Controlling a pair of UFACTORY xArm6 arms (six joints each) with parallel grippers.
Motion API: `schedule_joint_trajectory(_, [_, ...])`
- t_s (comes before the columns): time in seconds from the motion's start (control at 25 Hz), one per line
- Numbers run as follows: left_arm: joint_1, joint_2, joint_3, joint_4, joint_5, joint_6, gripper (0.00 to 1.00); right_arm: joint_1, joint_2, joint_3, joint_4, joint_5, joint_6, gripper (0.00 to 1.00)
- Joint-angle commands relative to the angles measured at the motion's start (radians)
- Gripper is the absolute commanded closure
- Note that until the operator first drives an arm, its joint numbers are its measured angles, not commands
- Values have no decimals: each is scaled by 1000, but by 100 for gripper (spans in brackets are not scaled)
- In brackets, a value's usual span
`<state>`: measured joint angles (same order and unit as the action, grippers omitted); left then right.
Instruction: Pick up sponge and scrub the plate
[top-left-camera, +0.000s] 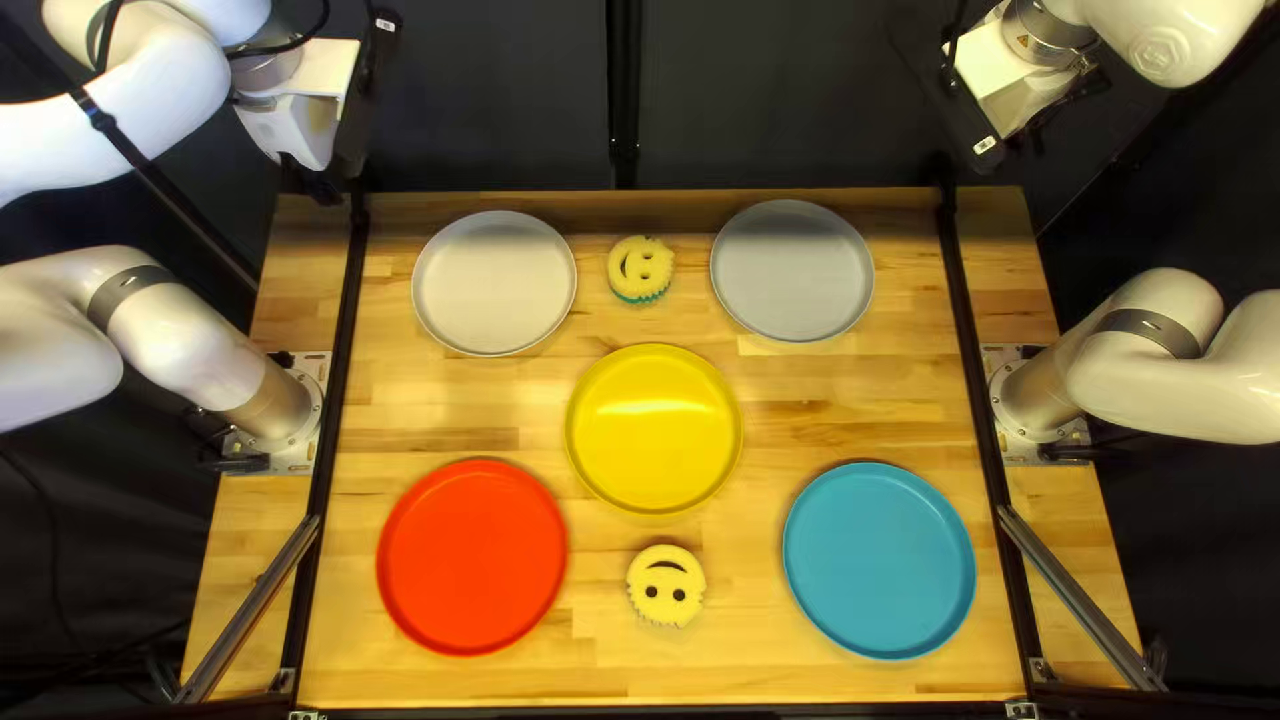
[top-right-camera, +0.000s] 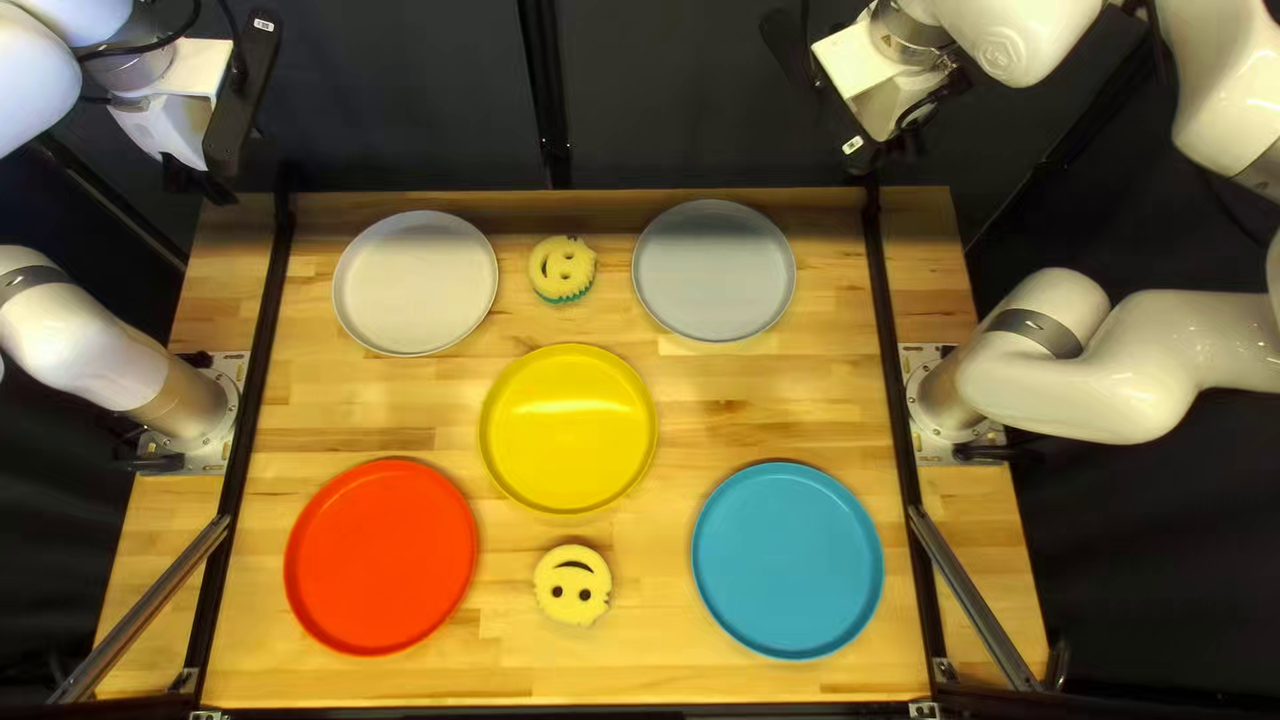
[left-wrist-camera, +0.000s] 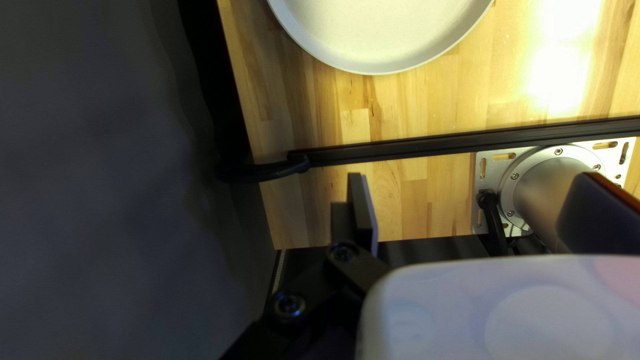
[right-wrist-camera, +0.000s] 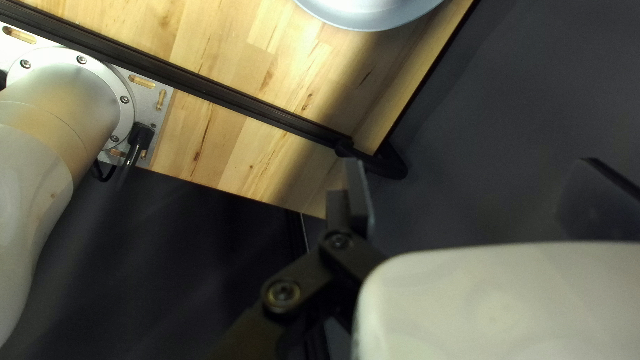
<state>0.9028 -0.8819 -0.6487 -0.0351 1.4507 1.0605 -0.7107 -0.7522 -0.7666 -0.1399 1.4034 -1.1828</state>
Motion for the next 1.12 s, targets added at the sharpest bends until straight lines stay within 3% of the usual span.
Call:
schedule_joint_trajectory(0.04, [31,-11,-2,0,3,28,0,0,0,0,0,0,0,0])
schedule_joint_trajectory(0.48, [303,4,-83,-9,35,202,0,0,0,0,0,0,0,0])
schedule_joint_trajectory(0.84, [602,9,-188,-68,109,409,0,0,0,0,0,0,0,0])
schedule_joint_trajectory(1.12, [612,7,-190,-74,114,416,0,0,0,0,0,0,0,0])
